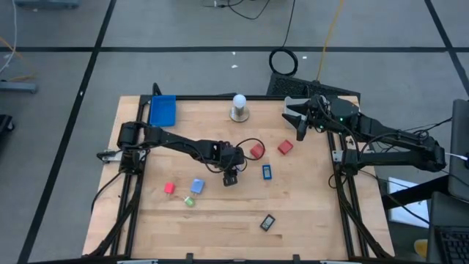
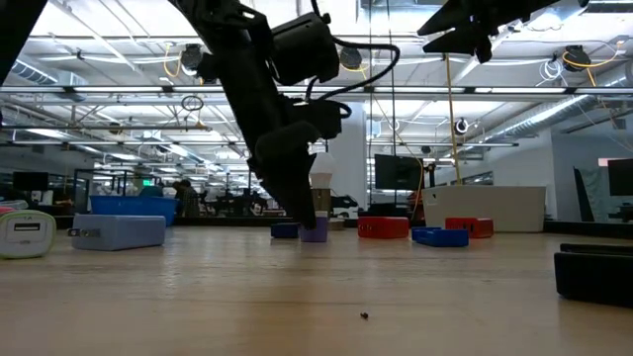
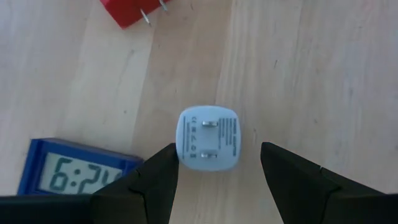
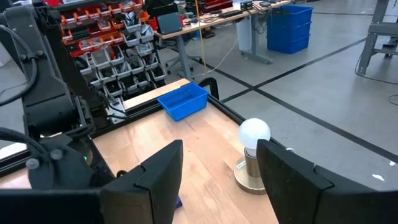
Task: Pick & Place Office items
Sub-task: Put the purple charger adapter into the gray bin
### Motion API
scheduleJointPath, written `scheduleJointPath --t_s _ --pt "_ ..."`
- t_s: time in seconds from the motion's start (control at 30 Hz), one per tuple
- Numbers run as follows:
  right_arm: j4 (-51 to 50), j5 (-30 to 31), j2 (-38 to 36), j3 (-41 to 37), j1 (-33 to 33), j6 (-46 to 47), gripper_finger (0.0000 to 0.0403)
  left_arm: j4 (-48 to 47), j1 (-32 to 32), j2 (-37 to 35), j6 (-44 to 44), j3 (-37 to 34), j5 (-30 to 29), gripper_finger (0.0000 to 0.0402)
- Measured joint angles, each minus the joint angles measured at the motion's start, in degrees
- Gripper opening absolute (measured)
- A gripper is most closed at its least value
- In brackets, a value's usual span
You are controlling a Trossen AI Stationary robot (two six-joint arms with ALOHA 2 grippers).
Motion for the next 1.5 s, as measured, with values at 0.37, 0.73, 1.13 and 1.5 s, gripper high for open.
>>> scheduleJointPath --t_s 0.37,0.73,1.13,1.5 --pt "0.04 -2.75 0.00 0.01 0.10 0.32 0.0196 2.93 0.04 0.95 0.84 0.00 -2.11 0.0230" --pt "0.06 -2.60 0.00 0.00 2.33 0.30 0.0196 5.27 0.20 0.95 3.12 0.00 -2.58 0.0227" --pt "0.06 -2.54 0.00 0.00 3.10 0.32 0.0196 5.19 0.24 0.95 5.03 0.00 -0.98 0.0136" --pt "0.06 -2.54 0.00 0.01 3.08 0.34 0.0196 4.58 0.24 0.67 2.95 0.02 -0.94 0.0136"
